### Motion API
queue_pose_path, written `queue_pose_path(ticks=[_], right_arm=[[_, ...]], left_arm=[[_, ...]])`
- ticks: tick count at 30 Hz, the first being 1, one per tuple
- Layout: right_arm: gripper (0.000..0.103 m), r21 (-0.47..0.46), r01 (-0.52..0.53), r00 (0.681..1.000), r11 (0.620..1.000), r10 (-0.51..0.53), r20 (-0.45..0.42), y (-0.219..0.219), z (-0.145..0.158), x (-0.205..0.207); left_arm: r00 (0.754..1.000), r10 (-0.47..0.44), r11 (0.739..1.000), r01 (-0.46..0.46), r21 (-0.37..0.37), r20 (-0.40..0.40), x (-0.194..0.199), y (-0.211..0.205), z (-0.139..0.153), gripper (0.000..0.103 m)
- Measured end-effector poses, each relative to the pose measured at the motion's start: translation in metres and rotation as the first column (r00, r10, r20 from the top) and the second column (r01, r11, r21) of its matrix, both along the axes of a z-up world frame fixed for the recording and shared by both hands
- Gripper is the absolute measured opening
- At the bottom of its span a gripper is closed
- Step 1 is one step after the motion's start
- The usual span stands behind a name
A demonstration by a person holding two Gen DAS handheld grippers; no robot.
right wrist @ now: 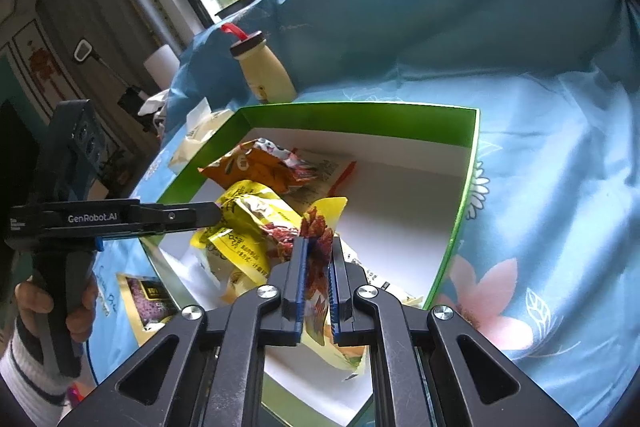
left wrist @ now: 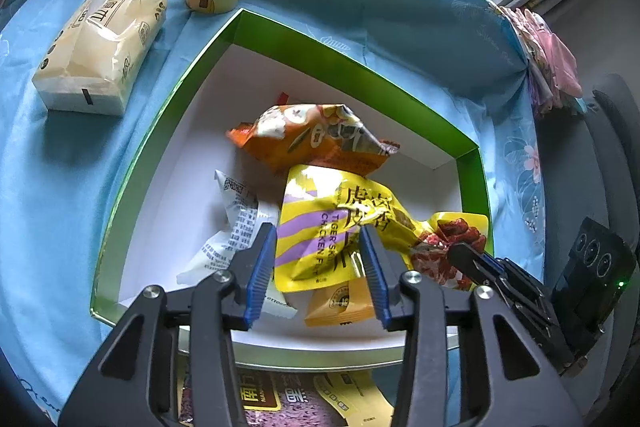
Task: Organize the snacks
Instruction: 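Open both grippers to drop the yellow jerky bag into the box, then move the right gripper down to the SODA CRACKER pack beside the box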
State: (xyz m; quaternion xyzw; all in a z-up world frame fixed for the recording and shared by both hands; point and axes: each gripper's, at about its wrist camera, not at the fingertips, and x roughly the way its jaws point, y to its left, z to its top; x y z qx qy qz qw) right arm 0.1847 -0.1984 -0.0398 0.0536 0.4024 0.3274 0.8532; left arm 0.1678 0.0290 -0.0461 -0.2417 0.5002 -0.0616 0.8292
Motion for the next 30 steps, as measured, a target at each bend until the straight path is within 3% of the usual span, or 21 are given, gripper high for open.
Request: queue_pose_path(ticks=[4, 7, 8, 12, 16, 30], right_arm=[[0.019, -0.028, 0.026, 1.0, 0.999, -0.026, 0.013, 0.0, 0.002, -0.001], [0.035, -0.019, 0.045, 0.999, 0.999, -0.045, 0.017, -0.006, 0.006, -0.002], [0.045, -0.018, 0.059, 0.998, 0.998, -0.059, 0.024, -0.009, 0.008, -0.003], [0.056, -0.01, 0.099, 0.994, 0.995, -0.098, 0.044, -0.021, 0.018, -0.008], [0.058, 0.029, 0.116, 0.992, 0.993, -0.117, 0.054, -0.034, 0.028, -0.019], [0.063, 0.07, 0.06, 0.995, 0.996, -0.065, 0.075, -0.052, 0.041, -0.075]], left_arm=[[1.0, -0.002, 1.0, 0.002, 0.007, 0.005, 0.0, -0.001, 0.004, 0.069], [1.0, -0.012, 1.0, 0.012, 0.011, 0.016, -0.002, 0.0, 0.008, 0.073], [1.0, -0.013, 1.0, 0.013, 0.01, 0.015, -0.003, 0.0, 0.009, 0.075], [1.0, -0.003, 1.0, 0.002, 0.01, 0.028, -0.009, 0.004, 0.018, 0.08], [0.998, 0.002, 1.0, -0.002, 0.001, 0.064, -0.021, 0.009, 0.032, 0.089], [0.995, 0.029, 0.999, -0.03, 0.012, 0.092, -0.075, 0.022, 0.047, 0.091]])
